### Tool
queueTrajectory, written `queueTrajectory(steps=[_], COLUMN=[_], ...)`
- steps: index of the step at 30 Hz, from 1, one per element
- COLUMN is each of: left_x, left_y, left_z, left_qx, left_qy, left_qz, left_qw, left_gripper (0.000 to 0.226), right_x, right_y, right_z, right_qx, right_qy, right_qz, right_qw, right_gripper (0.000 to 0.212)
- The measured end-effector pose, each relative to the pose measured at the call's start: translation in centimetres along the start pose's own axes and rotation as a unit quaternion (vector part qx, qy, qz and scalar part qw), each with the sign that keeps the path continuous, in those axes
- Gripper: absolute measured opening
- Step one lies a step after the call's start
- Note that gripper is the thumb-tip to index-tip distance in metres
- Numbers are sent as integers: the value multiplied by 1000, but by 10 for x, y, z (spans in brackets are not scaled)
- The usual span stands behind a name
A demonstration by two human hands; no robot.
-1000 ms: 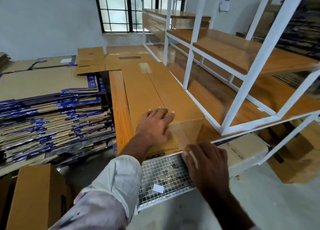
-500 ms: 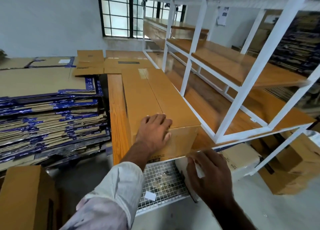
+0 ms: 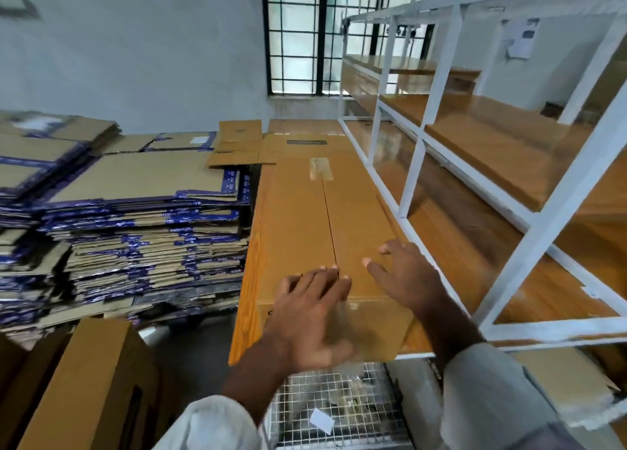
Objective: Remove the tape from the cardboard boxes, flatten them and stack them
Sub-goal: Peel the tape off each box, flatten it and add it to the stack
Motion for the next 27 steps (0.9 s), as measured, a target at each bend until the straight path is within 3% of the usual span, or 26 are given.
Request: queueTrajectory(steps=[3, 5, 6, 8, 12, 16, 19, 21, 23, 25, 27], left_x=[8, 24, 38, 68, 102, 122, 145, 164, 184, 196, 203], left_y=[34, 48, 49, 45, 31, 32, 41, 45, 43, 45, 45], left_z=[18, 39, 49, 66, 89, 107, 112, 112, 111, 111, 113], left_qx=[17, -29, -62, -68, 38, 114, 176, 201, 211, 207, 197], left_qy=[50, 157, 222, 318, 449, 450, 439, 438, 440, 445, 447], left_qz=[-159, -305, -317, -241, -192, -233, -231, -236, -263, -250, -242], left_qw=[986, 939, 920, 914, 872, 855, 850, 844, 833, 834, 839], left_gripper=[83, 57, 53, 63, 76, 76, 97, 98, 94, 119, 127], right_x=[-11, -14, -16, -19, -23, -13, -4, 10, 29, 52, 73], right_y=[0, 1, 2, 2, 5, 4, -6, -12, -19, -30, -47], right_z=[39, 60, 68, 83, 96, 88, 73, 58, 36, 14, -4], right_qx=[100, 139, 154, 183, 190, 183, 198, 202, 207, 202, 207], right_qy=[-16, -10, -6, 3, 48, 97, 98, 112, 128, 131, 130], right_qz=[37, 50, 49, 32, -20, -51, -44, -28, 5, 46, 83], right_qw=[994, 989, 987, 983, 980, 977, 974, 973, 970, 969, 966], right_gripper=[54, 61, 66, 75, 74, 65, 68, 67, 64, 59, 55])
Point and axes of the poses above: each hand's wrist, its own z-axis towards the middle knuckle, its own y-axis out of the back of the hand, x = y × z, the point moved 4 cm from there along z, towards the middle knuckle, and after that the axes turned 1 degree about x, right-handed, at the moved point
